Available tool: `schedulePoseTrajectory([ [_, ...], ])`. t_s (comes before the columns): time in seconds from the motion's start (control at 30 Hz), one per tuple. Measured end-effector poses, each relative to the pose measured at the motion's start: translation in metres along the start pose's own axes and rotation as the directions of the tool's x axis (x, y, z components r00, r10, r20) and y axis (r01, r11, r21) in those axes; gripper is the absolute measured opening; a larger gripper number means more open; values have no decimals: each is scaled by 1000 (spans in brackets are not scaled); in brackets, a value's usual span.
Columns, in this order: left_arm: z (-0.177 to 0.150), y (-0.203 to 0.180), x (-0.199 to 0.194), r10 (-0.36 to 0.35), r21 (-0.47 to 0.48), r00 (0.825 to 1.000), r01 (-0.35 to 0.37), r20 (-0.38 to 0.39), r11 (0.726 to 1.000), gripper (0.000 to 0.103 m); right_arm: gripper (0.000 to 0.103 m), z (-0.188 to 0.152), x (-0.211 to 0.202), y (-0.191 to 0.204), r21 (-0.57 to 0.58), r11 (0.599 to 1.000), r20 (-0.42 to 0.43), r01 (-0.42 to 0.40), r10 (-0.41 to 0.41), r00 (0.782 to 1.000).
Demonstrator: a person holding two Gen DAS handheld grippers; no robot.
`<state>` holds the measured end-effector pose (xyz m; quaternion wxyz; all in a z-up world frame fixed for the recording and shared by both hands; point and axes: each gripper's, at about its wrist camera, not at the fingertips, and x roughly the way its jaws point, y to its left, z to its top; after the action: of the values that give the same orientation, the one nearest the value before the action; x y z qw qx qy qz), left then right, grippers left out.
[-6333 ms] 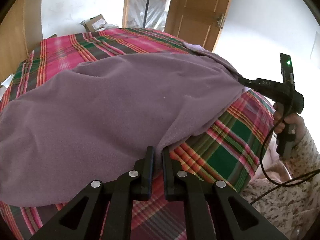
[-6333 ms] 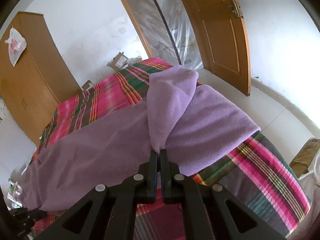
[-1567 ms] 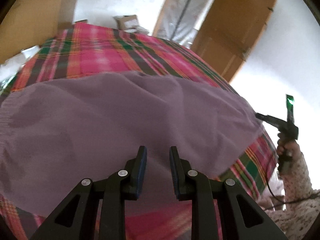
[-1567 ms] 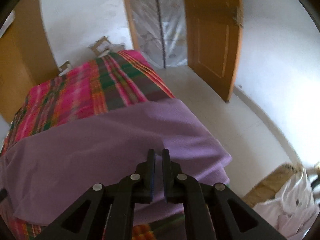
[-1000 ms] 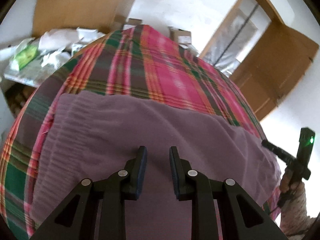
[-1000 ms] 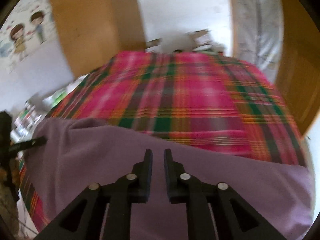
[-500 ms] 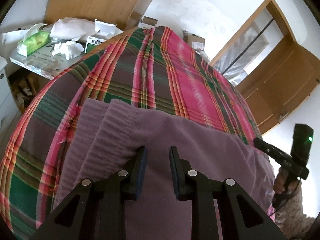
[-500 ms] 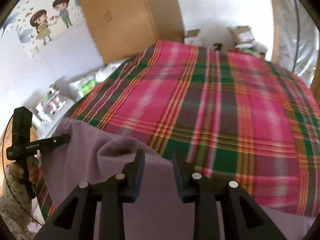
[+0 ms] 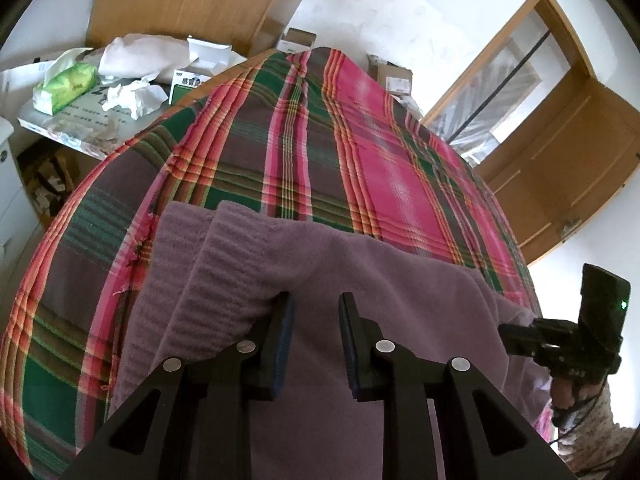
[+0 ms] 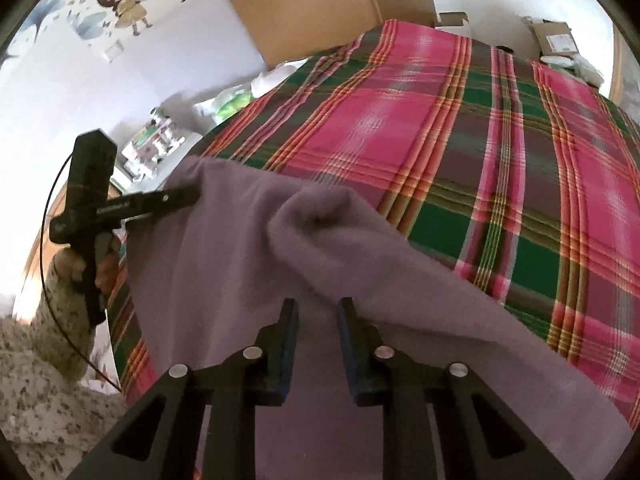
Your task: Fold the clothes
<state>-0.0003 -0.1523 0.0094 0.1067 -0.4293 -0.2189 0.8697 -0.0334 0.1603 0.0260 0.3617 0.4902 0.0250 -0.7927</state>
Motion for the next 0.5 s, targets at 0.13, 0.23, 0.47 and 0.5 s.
schedulePoseTrajectory([
  [0.13,0,0,1,3,-5,1000,-3,3,1000,24,22,14,-12,-7,26,998,95,64,-66,993],
  [0.23,0,0,1,0,-5,1000,0,5,1000,24,22,26,1,-11,40,999,80,13,-16,997],
  [0.47,0,2,0,-8,-6,1000,8,7,1000,24,22,27,35,-6,30,999,-26,-34,34,999],
  [0.5,0,2,0,-11,-6,1000,11,7,1000,24,22,25,34,-4,23,999,-26,-40,40,999],
])
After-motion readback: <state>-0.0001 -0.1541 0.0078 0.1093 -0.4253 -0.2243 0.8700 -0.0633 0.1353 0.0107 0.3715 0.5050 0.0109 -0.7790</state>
